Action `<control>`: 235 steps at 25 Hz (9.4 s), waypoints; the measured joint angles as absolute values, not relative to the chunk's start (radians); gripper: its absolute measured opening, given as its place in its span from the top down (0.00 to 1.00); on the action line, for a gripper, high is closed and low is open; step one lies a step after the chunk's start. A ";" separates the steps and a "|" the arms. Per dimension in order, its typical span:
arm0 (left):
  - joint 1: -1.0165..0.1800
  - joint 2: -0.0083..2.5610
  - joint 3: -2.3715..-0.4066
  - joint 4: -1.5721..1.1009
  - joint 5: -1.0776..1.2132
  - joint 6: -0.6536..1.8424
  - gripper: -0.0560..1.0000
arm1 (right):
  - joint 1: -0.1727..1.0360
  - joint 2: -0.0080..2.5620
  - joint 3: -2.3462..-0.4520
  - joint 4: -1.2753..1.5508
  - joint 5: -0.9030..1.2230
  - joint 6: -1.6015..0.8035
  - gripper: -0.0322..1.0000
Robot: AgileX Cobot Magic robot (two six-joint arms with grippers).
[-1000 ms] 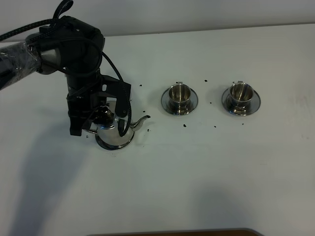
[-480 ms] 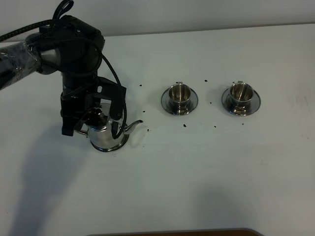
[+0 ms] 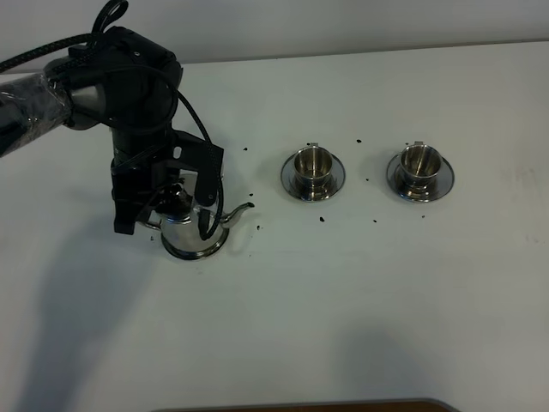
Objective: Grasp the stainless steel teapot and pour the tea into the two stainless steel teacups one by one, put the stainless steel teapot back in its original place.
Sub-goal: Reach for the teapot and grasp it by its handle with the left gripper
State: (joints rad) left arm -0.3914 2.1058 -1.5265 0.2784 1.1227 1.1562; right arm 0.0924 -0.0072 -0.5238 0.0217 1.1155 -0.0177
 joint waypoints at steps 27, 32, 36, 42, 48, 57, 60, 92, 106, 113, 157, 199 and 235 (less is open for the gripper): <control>-0.391 2.093 -1.533 0.270 1.134 1.115 0.60 | 0.092 -0.007 -0.524 0.022 1.115 -0.018 0.60; -0.391 2.089 -1.533 0.267 1.135 1.084 0.60 | 0.092 -0.007 -0.524 0.022 1.115 -0.018 0.60; -0.390 2.088 -1.533 0.250 1.138 1.042 0.60 | 0.092 -0.007 -0.524 0.022 1.115 -0.018 0.60; -0.381 2.088 -1.533 0.223 1.138 1.001 0.59 | 0.092 -0.007 -0.524 0.022 1.115 -0.018 0.60; -0.380 2.088 -1.533 0.200 1.103 0.994 0.58 | 0.092 -0.007 -0.524 0.022 1.115 -0.018 0.60; -0.372 2.088 -1.533 0.168 1.093 0.994 0.57 | 0.092 -0.007 -0.524 0.022 1.115 -0.018 0.60; -0.371 2.088 -1.533 0.169 1.096 0.994 0.55 | 0.092 -0.007 -0.524 0.022 1.115 -0.018 0.60; -0.361 2.088 -1.533 0.116 1.083 1.157 0.49 | 0.092 -0.007 -0.524 0.022 1.115 -0.018 0.60; -0.361 2.088 -1.533 0.093 1.078 1.130 0.49 | 0.092 -0.007 -0.524 0.022 1.115 -0.018 0.60; -0.361 2.088 -1.533 0.092 1.045 1.132 0.49 | 0.092 -0.007 -0.524 0.022 1.115 -0.018 0.60; -0.361 2.089 -1.533 0.059 1.037 1.194 0.70 | 0.092 -0.007 -0.524 0.022 1.115 -0.018 0.60; -0.332 2.086 -1.533 0.010 1.169 0.649 0.70 | 0.092 -0.007 -0.524 0.022 1.115 -0.018 0.60; -0.332 2.078 -1.533 0.000 1.149 0.639 0.59 | 0.092 -0.007 -0.524 0.022 1.115 -0.018 0.60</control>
